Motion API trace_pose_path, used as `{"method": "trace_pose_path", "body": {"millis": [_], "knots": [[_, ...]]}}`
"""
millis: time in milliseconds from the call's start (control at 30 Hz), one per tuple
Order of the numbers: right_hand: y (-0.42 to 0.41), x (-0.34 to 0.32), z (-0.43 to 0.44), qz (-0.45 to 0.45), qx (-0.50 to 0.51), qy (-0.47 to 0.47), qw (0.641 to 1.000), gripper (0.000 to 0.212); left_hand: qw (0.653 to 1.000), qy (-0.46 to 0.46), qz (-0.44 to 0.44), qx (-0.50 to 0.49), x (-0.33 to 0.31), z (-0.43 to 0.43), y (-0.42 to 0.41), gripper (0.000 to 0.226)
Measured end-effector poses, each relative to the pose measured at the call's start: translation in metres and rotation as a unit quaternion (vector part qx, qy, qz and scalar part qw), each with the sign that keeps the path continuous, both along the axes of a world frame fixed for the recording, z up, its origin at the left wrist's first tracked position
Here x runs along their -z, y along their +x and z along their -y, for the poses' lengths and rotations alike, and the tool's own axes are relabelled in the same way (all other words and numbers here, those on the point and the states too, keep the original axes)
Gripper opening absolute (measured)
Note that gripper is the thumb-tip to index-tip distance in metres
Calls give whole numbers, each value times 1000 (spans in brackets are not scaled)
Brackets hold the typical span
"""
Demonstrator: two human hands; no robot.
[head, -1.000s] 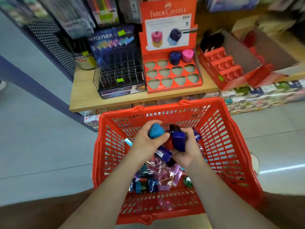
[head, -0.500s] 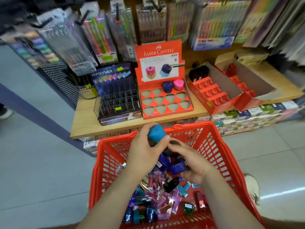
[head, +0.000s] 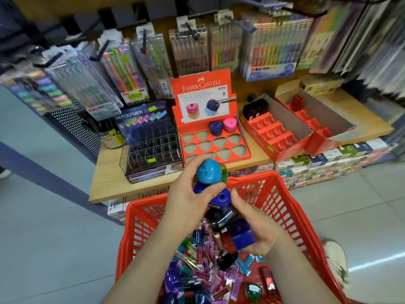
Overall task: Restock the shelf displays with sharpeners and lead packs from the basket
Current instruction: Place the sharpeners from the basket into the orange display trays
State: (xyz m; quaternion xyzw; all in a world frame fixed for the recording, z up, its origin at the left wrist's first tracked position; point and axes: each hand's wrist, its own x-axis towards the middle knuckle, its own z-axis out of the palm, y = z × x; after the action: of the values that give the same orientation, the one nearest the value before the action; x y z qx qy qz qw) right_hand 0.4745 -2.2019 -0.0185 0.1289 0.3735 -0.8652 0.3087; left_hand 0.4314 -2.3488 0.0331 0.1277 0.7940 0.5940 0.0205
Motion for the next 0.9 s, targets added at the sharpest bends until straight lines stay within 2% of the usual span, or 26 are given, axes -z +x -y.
{"method": "trace_pose_path", "body": {"millis": [67, 133, 267, 300, 400, 500, 600, 733, 900], "knots": [[-4, -4, -4, -17, -5, 2, 1000, 87, 1000, -19, -8, 11, 0, -2, -1, 60], [-9, -9, -9, -39, -8, 18, 999, 77, 999, -32, -14, 18, 1, -5, -3, 55], [-18, -20, -17, -70, -1, 72, 995, 35, 995, -85, -31, 32, 2, -11, -11, 52], [-21, -21, -18, -71, -1, 85, 994, 31, 994, -94, -26, 40, 2, -13, -13, 51], [-27, -19, -20, -54, 12, 118, 991, 31, 996, -75, 8, 44, 2, -17, -18, 45], [-30, -13, -25, -29, 39, 125, 991, 43, 998, -5, 61, 9, 5, -20, -31, 44], [-34, -9, -33, 0, 97, 118, 988, 38, 997, -3, 56, -50, 6, -19, -63, 43], [-56, -11, -46, 9, 166, 116, 979, 44, 984, -125, 36, -119, 11, -19, -123, 48], [-93, -7, -57, -14, 207, 151, 967, 43, 952, -274, -27, -134, 32, -26, -188, 52]]}}
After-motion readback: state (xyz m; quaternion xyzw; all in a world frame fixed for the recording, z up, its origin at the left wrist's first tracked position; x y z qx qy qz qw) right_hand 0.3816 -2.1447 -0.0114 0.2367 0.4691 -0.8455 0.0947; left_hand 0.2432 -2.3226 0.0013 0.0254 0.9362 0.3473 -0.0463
